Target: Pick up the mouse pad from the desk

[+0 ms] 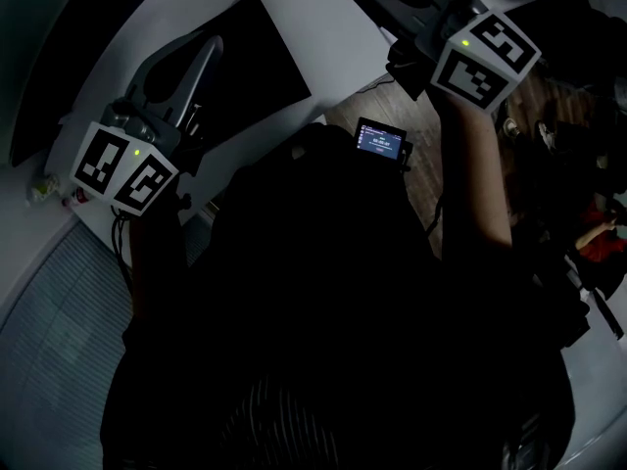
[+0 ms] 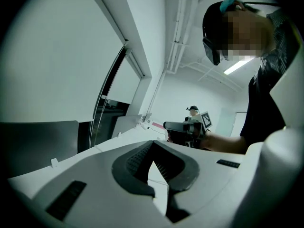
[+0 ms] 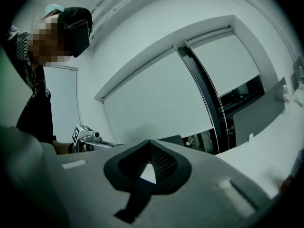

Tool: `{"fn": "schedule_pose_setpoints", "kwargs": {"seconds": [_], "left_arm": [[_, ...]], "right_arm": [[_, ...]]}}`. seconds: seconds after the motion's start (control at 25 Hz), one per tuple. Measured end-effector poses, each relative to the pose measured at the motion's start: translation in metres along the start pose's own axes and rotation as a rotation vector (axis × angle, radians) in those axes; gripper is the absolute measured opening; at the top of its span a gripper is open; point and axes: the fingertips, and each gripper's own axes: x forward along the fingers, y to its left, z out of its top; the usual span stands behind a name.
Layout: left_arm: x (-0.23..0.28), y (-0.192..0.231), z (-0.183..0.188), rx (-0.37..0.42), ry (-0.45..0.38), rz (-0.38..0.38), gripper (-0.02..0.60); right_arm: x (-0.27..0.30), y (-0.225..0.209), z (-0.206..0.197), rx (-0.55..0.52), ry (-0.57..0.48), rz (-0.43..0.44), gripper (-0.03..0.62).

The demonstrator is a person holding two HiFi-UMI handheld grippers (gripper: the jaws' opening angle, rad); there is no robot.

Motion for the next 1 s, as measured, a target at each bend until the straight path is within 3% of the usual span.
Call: {"fn": "schedule_pose_setpoints", "kwargs": {"seconds": [0.52,1.0], "left_arm": [[-0.001,0.002,-0.016,-0.038,0.038,0.012,0.009],[-0.037,-0.003,-0.023,-0.08,0.01,0.049,0.009]], "right_arm": [[0.006,-0.015,-0.024,0.055,0.073,0.019,0.005],[0.022,-0.006,-0.041,0.066,0.151,0.032,0.009]]}}
